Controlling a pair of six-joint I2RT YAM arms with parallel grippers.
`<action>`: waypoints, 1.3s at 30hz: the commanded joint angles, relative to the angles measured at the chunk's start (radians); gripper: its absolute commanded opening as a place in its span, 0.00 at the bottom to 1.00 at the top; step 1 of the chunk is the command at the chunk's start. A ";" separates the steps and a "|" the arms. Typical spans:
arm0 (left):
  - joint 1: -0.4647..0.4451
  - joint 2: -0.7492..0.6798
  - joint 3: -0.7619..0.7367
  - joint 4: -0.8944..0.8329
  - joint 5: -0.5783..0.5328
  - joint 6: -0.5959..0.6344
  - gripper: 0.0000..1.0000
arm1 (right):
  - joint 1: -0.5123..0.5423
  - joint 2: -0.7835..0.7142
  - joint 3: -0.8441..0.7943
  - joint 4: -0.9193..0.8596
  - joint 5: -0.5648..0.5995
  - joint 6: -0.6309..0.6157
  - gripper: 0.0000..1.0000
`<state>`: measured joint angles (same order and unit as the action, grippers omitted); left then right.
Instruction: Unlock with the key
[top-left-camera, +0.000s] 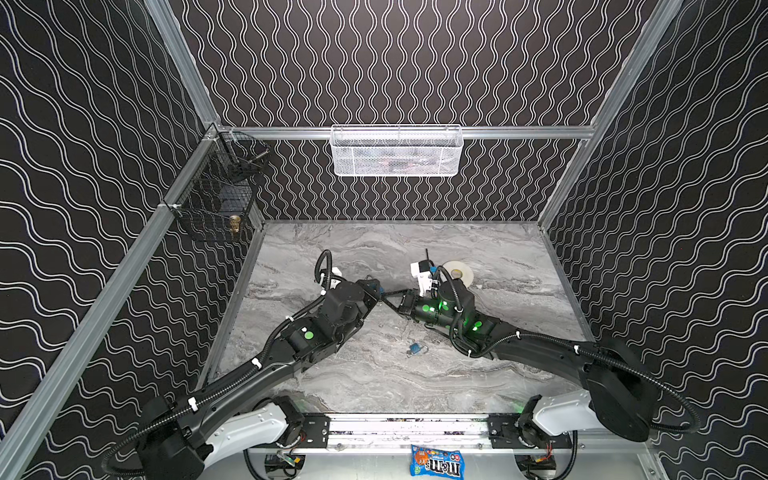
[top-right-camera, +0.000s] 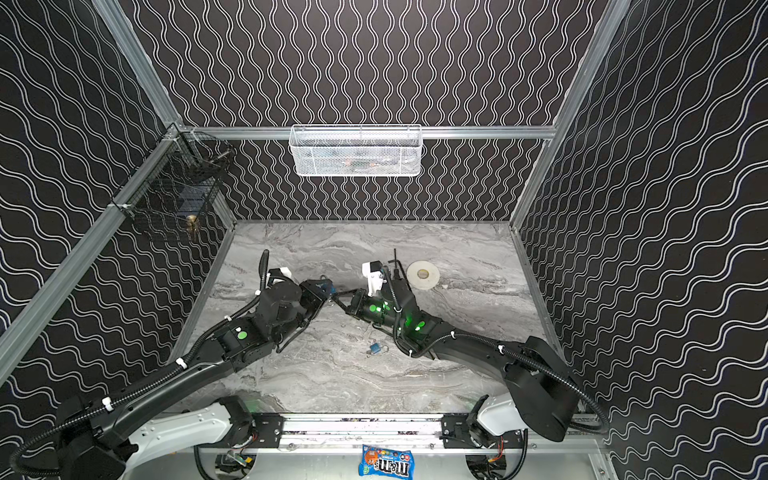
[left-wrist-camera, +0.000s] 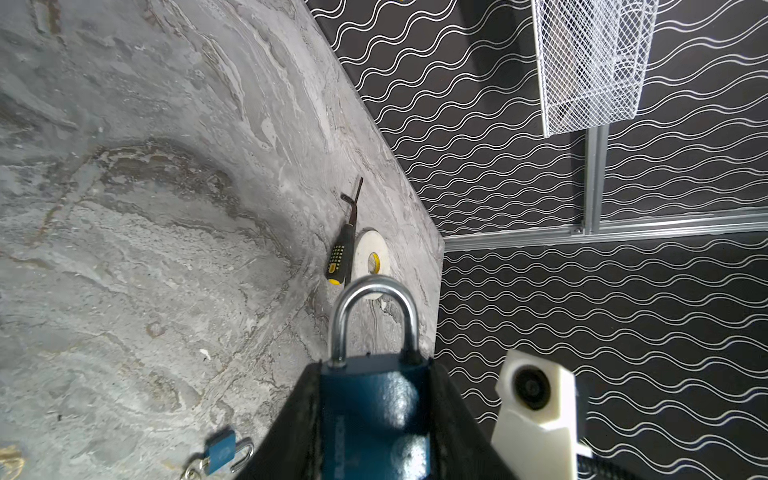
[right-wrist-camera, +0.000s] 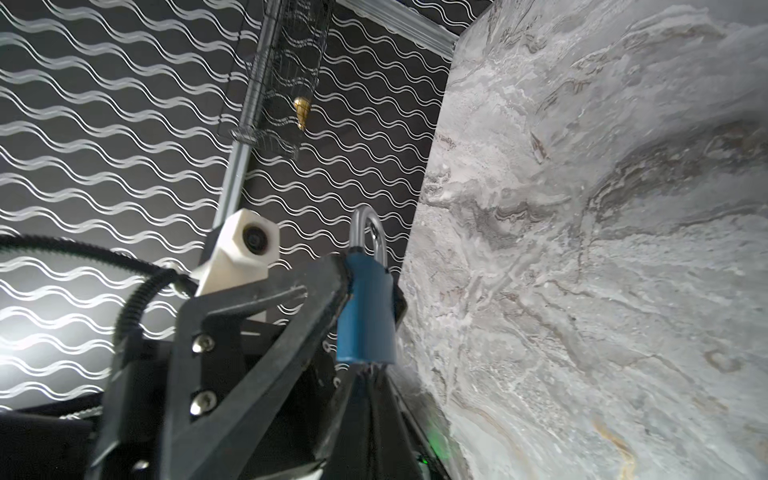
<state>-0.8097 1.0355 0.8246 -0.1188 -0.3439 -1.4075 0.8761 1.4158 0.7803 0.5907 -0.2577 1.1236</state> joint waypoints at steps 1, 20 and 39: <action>0.000 0.007 0.007 0.254 0.064 -0.030 0.00 | 0.003 0.008 -0.023 0.164 -0.054 0.130 0.00; -0.001 0.056 -0.036 0.405 0.137 -0.093 0.00 | -0.028 0.051 -0.083 0.492 -0.097 0.365 0.00; 0.108 -0.007 0.063 0.010 0.123 0.537 0.00 | -0.044 -0.216 0.002 -0.265 0.032 -0.228 0.37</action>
<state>-0.7094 1.0393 0.8806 -0.0792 -0.2497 -1.0653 0.8410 1.2240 0.7639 0.4572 -0.2424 1.0134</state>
